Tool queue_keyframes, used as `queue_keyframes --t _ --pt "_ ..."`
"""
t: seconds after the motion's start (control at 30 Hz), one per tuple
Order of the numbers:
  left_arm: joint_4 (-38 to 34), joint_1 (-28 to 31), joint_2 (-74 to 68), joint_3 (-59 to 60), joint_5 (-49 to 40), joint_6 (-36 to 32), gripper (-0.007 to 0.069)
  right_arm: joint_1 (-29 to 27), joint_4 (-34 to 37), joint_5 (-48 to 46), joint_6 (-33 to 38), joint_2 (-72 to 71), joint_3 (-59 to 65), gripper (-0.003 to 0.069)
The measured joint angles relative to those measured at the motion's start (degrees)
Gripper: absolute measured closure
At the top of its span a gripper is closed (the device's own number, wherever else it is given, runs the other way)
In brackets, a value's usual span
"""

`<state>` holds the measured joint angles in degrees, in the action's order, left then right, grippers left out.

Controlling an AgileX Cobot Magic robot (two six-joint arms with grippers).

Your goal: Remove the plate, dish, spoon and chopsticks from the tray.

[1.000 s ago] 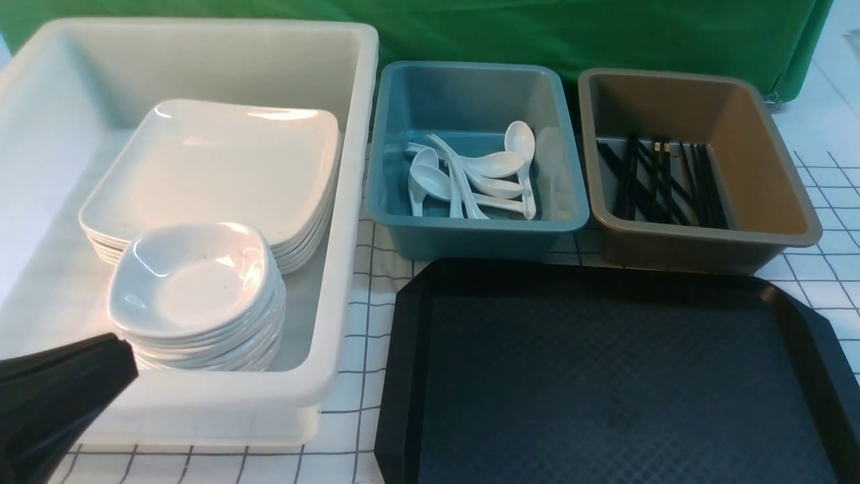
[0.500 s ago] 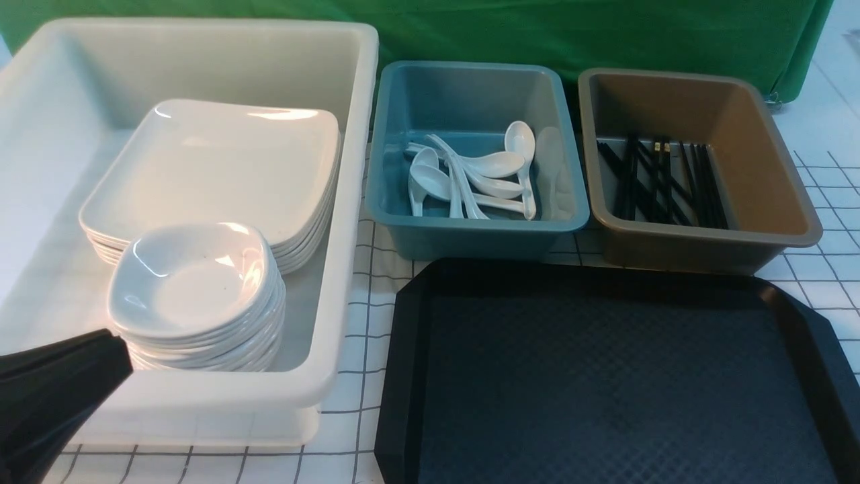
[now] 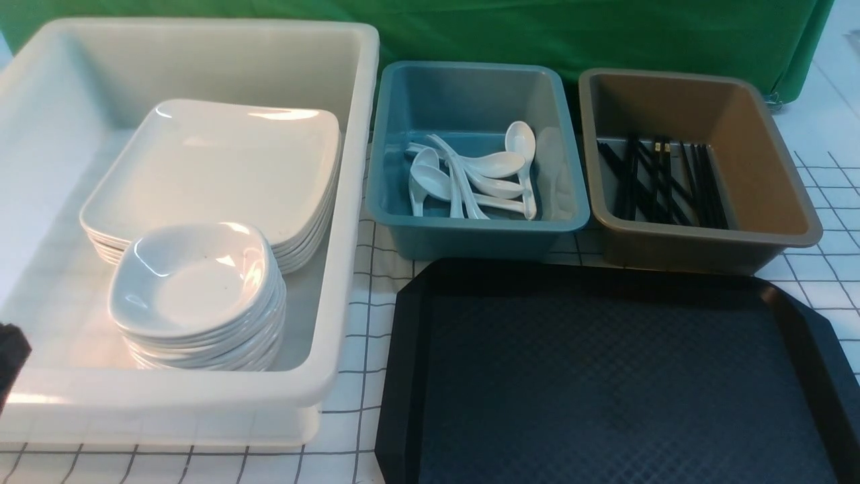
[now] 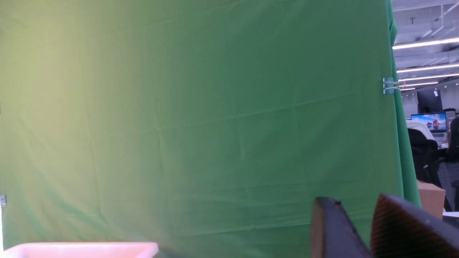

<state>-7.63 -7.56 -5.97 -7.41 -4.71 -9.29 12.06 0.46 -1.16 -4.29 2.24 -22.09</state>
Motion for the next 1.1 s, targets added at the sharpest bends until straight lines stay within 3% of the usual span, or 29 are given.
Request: queue_keyframes --t 0.2,0.43,1.1 --pt "0.9 7.8 5.2 7.6 -0.4 0.3 0.0625 0.0 0.0 0.0 0.0 0.0 0.0 0.0452" --pt "1.8 8.0 6.0 7.8 -7.2 0.3 0.0625 0.0 0.0 0.0 0.0 0.0 0.0 0.0438" --pt "2.0 8.0 6.0 7.8 -7.6 0.3 0.0624 0.0 0.0 0.0 -0.1 0.0 0.0 0.0420"
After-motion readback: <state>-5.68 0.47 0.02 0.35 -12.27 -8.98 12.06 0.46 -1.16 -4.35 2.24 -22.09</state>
